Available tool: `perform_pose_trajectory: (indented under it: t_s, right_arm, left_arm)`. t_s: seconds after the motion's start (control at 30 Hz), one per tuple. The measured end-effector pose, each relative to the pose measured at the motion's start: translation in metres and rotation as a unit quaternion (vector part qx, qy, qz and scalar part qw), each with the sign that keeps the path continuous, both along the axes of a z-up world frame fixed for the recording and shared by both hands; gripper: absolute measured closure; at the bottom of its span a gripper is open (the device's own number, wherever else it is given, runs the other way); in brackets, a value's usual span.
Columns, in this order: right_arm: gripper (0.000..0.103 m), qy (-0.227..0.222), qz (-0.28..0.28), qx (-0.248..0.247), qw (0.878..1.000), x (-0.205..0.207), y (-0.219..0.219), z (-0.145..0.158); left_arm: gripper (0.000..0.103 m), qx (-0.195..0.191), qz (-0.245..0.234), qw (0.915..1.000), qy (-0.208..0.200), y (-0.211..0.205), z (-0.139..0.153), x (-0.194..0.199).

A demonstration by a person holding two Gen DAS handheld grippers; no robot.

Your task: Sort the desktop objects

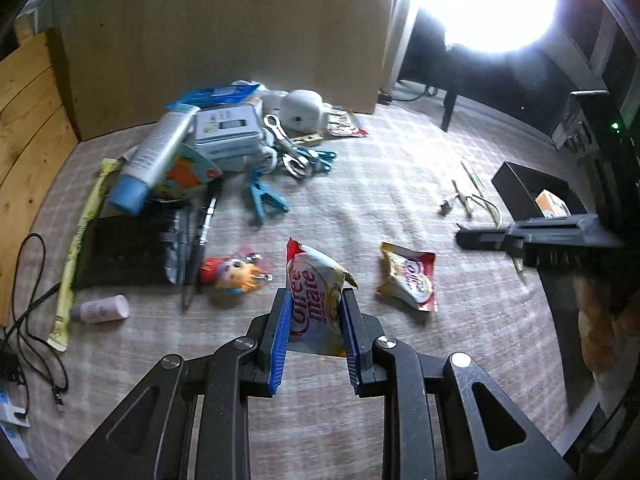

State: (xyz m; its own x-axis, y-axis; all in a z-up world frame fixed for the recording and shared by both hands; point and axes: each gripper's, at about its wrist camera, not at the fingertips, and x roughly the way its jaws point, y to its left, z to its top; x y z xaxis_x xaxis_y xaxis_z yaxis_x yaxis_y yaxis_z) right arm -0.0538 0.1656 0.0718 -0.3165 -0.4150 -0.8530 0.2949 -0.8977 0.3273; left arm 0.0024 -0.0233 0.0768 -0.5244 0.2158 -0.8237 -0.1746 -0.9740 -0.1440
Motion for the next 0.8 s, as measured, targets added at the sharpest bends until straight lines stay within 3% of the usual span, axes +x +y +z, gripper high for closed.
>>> perform_pose_trajectory:
  t_s: [0.03, 0.07, 0.1, 0.17, 0.27, 0.37, 0.43, 0.47, 0.53, 0.6, 0.63, 0.7, 0.8]
  right_arm:
    - [0.098, -0.003, 0.01, -0.003, 1.0, 0.0, -0.004, -0.002]
    - [0.083, 0.003, 0.019, 0.009, 1.0, 0.0, -0.01, -0.003]
    - [0.055, 0.006, 0.024, 0.025, 0.999, -0.001, -0.015, -0.006]
    - [0.037, 0.005, 0.027, 0.055, 0.998, -0.007, -0.026, -0.016]
    - [0.037, -0.007, 0.046, 0.077, 0.996, -0.009, -0.043, -0.029]
    - [0.036, 0.001, 0.052, 0.138, 0.989, -0.013, -0.061, -0.043]
    - [0.025, 0.012, 0.069, 0.159, 0.985, -0.014, -0.069, -0.049]
    - [0.024, 0.019, 0.076, 0.17, 0.982, -0.013, -0.073, -0.05]
    - [0.027, 0.023, 0.081, 0.173, 0.981, -0.013, -0.074, -0.05]
    - [0.055, 0.027, 0.071, 0.171, 0.982, -0.015, -0.069, -0.046]
    - [0.058, 0.023, 0.065, 0.166, 0.984, -0.017, -0.065, -0.044]
    - [0.084, 0.011, 0.06, 0.135, 0.989, -0.019, -0.058, -0.04]
    - [0.088, 0.015, 0.056, 0.145, 0.988, -0.015, -0.057, -0.039]
  left_arm:
    - [0.08, 0.001, -0.001, 1.0, -0.002, 0.001, 0.0, 0.001]
    - [0.08, 0.0, -0.001, 1.0, -0.002, 0.002, -0.001, 0.002]
    - [0.08, -0.001, 0.001, 1.0, -0.004, 0.001, -0.002, 0.003]
    - [0.08, 0.0, 0.005, 1.0, -0.003, -0.003, -0.001, 0.009]
    - [0.08, 0.002, 0.02, 0.9998, -0.005, -0.014, -0.001, 0.018]
    - [0.08, 0.004, 0.038, 0.9992, -0.01, -0.025, -0.003, 0.023]
    - [0.08, 0.005, 0.045, 0.9989, -0.009, -0.03, -0.003, 0.026]
    - [0.08, 0.004, 0.048, 0.9988, -0.009, -0.033, -0.004, 0.028]
    - [0.08, 0.005, 0.053, 0.9985, -0.009, -0.036, -0.004, 0.03]
    - [0.08, 0.008, 0.056, 0.9983, -0.009, -0.038, -0.004, 0.031]
    - [0.08, 0.008, 0.056, 0.9984, -0.009, -0.038, -0.004, 0.031]
    - [0.08, 0.004, 0.053, 0.9986, -0.008, -0.035, -0.003, 0.032]
    - [0.08, 0.002, 0.046, 0.9989, -0.004, -0.029, 0.001, 0.032]
